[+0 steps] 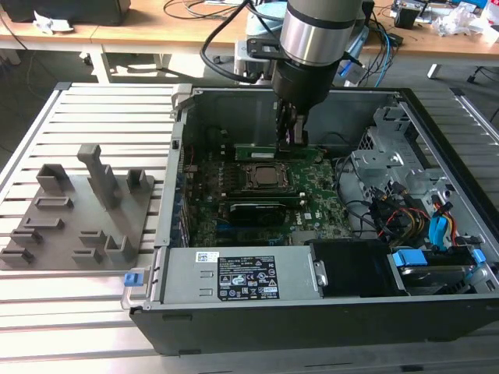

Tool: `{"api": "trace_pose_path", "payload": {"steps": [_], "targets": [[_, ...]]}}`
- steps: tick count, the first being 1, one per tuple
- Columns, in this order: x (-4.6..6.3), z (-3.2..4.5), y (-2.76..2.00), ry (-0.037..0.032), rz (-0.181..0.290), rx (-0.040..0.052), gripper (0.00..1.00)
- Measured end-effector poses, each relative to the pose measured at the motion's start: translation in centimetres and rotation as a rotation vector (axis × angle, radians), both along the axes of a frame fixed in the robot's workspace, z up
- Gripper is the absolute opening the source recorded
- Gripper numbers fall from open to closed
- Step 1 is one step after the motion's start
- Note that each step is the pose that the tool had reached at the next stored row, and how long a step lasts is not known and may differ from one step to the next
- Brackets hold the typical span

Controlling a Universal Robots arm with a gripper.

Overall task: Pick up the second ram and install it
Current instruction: 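Insert the second ram into the second slot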

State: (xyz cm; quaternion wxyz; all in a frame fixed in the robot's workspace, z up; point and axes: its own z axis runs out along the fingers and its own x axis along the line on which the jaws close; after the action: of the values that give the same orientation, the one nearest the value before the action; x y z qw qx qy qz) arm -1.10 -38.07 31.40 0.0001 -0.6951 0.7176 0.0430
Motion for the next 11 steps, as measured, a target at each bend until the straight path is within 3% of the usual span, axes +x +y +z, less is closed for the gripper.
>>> {"api": "trace_pose_path", "payload": {"steps": [11], "targets": [[0.0, -1.83, 0.0, 0.0, 0.0, -0.0001, 0.14]]}}
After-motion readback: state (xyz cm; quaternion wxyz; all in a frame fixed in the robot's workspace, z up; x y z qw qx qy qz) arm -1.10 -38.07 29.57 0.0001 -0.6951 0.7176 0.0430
